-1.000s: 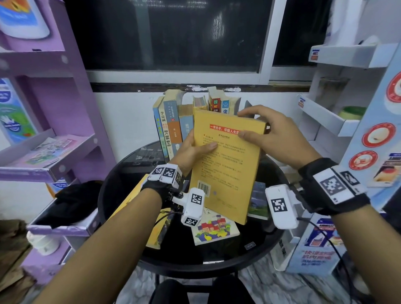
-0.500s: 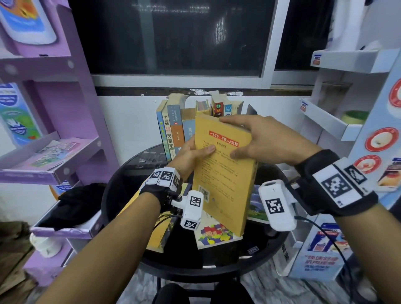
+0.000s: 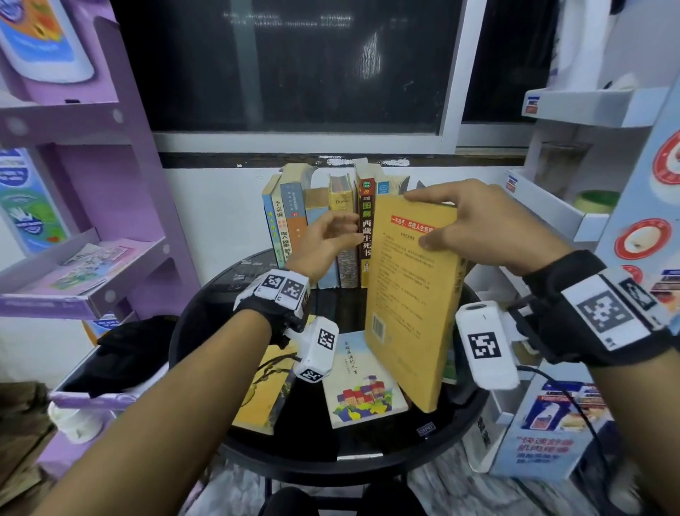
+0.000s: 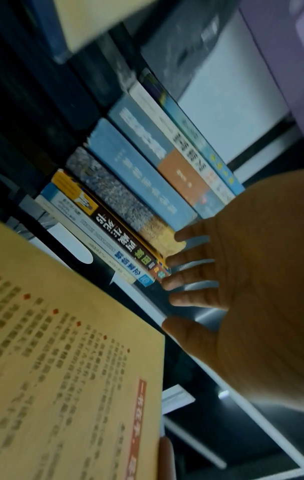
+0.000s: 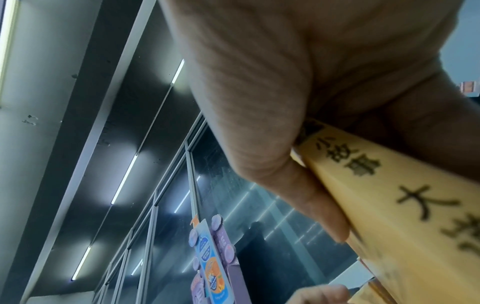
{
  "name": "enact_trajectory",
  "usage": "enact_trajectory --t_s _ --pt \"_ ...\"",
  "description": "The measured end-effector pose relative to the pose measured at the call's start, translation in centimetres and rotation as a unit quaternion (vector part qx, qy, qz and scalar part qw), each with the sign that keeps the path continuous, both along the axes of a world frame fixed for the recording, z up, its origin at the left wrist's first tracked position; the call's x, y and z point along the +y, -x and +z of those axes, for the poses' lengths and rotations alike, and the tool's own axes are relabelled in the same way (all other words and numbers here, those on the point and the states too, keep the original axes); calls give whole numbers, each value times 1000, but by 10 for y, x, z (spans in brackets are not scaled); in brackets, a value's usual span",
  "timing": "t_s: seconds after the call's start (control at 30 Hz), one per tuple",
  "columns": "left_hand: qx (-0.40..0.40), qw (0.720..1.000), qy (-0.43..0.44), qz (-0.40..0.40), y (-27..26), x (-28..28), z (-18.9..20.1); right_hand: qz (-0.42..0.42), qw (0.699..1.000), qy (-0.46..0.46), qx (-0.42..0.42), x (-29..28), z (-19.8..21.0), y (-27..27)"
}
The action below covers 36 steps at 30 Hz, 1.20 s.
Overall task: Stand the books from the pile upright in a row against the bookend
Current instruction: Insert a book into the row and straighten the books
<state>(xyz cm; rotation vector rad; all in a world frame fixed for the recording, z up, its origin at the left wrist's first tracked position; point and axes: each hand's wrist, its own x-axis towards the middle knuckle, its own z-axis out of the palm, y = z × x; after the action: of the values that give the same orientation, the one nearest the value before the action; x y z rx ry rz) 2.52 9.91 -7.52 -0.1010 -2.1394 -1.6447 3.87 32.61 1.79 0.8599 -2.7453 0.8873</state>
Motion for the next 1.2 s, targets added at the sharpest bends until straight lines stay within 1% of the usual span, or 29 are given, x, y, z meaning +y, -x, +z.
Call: enact_trajectory --t_s 0.1,0.17,0.2,0.23,0.3,0.33,0.37,0.4,0.47,0.7,1.0,1.2 --pt "34 993 109 42 4 6 14 -25 1000 -4 3 7 1 7" --pt "59 980 178 68 9 12 25 -38 999 -7 8 10 1 12" --pt "73 968 224 88 13 15 30 -44 999 -8 13 12 1 15" --pt "83 949 285 109 17 18 34 -50 999 -7 18 13 1 18" --pt "93 896 412 136 27 21 39 -62 998 -3 27 15 0 24" --pt "95 871 461 138 32 21 40 -68 997 -1 30 17 0 26" --pt "94 853 495 136 38 22 41 -74 997 2 31 18 0 30" --pt "93 841 515 136 44 23 42 -78 996 5 33 19 0 33" --pt "95 831 529 141 54 25 45 -83 996 10 36 20 -1 40" --pt "69 818 557 129 89 30 60 -106 993 27 54 17 -4 68" --pt "25 799 589 114 126 25 66 -101 989 49 91 -1 1 101" --pt "-16 801 588 106 143 16 60 -105 987 43 113 -17 -4 120"
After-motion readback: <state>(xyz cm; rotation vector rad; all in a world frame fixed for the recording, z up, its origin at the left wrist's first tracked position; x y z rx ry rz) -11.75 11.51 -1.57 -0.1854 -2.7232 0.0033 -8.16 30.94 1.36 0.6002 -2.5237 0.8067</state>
